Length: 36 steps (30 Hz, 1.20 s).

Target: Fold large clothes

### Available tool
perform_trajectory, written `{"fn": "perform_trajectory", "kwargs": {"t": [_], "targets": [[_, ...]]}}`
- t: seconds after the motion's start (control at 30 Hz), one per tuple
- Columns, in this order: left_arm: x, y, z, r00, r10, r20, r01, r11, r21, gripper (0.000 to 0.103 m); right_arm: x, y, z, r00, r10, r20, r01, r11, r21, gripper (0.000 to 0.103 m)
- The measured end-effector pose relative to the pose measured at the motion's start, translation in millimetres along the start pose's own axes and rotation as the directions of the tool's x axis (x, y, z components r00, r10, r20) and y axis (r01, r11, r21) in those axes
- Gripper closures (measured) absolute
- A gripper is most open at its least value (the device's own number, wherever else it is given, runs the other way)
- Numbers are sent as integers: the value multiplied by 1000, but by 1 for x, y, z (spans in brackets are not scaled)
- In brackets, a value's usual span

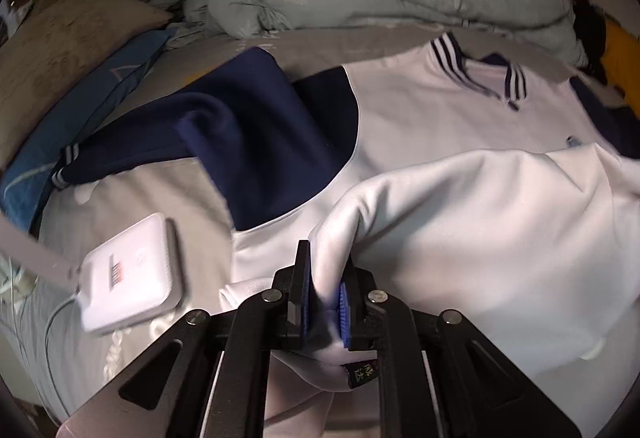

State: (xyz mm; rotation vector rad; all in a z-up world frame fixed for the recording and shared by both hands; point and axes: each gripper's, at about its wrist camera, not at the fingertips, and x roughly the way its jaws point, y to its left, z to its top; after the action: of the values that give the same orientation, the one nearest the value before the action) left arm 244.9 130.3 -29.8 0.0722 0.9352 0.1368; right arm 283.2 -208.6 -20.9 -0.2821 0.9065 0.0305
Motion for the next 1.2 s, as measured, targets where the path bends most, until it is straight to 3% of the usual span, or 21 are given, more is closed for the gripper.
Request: {"fn": "perform_trajectory", "kwargs": {"t": [0.13,0.2,0.27,0.3,0.33,0.4,0.5,0.63,0.7,0.77,0.8,0.87,0.9,0.93,0.97,1.0,1.07,1.13,1.2], "targets": [[10,-8,-1,999,-10,48,8,1000,29,90,9,2,-2,999,3,38,-3,1000,4,84],[1,-8,2,995,-49,89,46,998,39,79,5,-2,-5,997,29,70,-30,999,19,82],[-14,-6,2,985,-103,142,97,994,44,46,-1,-6,-7,994,59,93,-63,997,37,77],[-22,-5,2,979,-115,166,110,993,42,38,-7,-9,-8,992,76,102,-81,996,46,69],[-32,-3,0,973,-118,196,113,993,37,30,-15,-14,-11,989,88,120,-96,993,65,52],[-50,2,-5,965,-125,230,122,992,30,28,-35,-28,-18,980,101,171,-122,986,116,39],[-71,17,-19,963,-125,238,133,991,-18,24,-59,-51,-29,969,118,215,-159,969,187,34],[-76,40,-39,974,-118,192,140,985,-103,22,-84,-79,-51,961,99,259,-165,955,248,32],[-66,50,-46,979,-139,152,161,976,-147,22,-82,-82,-56,961,149,232,-201,955,218,29],[-52,60,-44,969,-214,120,234,953,-192,22,-67,-73,-59,946,294,134,-311,941,135,24],[-45,63,-44,969,-223,107,241,949,-205,22,-63,-68,-60,951,284,126,-299,946,123,24],[-33,69,-42,977,-196,86,211,949,-234,26,-54,-61,-61,972,203,118,-216,970,113,25],[-29,70,-42,977,-198,81,211,948,-239,30,-49,-61,-60,976,181,119,-195,974,120,36],[-25,71,-42,973,-217,79,230,944,-236,48,-46,-63,-60,975,184,122,-201,970,136,57],[-20,71,-40,964,-255,79,267,938,-223,72,-44,-68,-59,973,190,127,-210,964,165,68],[-18,69,-38,960,-268,77,278,940,-197,75,-44,-76,-59,971,188,145,-215,956,202,93],[-22,62,-31,974,-199,108,211,970,-120,92,-48,-87,-59,968,151,203,-203,942,268,97],[-29,57,-19,973,-174,151,185,980,-65,96,-57,-91,-53,960,101,261,-174,945,275,97],[-35,59,-7,969,-158,190,172,983,-57,96,-62,-94,-44,963,29,268,-102,959,265,97]]}}
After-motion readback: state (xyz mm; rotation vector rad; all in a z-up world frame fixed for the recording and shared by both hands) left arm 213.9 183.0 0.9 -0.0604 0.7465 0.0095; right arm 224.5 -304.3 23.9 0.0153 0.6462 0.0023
